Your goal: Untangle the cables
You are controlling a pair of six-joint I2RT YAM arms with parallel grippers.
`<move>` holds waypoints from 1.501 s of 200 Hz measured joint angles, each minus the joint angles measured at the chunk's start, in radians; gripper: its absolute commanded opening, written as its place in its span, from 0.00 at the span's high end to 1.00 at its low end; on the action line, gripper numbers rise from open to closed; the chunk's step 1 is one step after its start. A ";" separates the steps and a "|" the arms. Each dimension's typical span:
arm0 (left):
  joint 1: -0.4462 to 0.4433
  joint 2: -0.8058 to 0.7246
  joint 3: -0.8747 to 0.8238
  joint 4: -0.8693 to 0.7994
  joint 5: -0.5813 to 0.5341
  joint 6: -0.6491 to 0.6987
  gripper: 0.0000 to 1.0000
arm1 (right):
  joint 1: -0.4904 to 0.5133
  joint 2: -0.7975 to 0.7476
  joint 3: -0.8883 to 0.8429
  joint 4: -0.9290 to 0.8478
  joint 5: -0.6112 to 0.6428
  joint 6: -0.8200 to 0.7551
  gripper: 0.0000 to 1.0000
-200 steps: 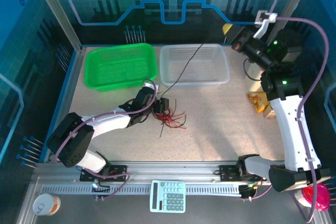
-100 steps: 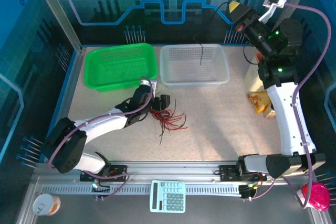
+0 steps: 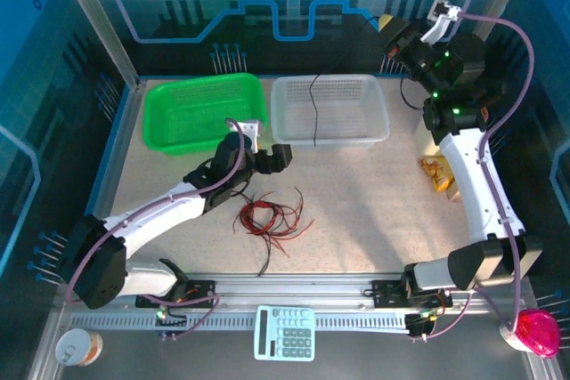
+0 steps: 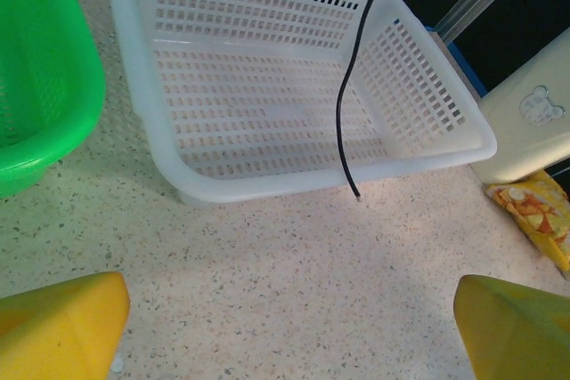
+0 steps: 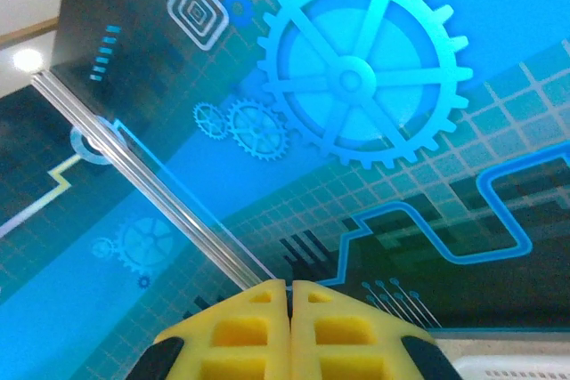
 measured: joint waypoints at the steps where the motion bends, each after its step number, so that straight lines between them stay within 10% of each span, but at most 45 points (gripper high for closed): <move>1: 0.000 0.000 0.000 0.000 0.000 0.000 0.04 | 0.000 0.000 0.000 0.000 0.000 0.000 1.00; 178: 0.057 -0.023 0.080 -0.079 0.070 -0.041 0.01 | 0.180 0.364 -0.036 -0.163 0.152 -0.380 1.00; 300: 0.057 -0.010 0.092 -0.105 0.097 -0.060 0.01 | 0.089 0.599 -0.025 -0.451 0.420 -0.396 1.00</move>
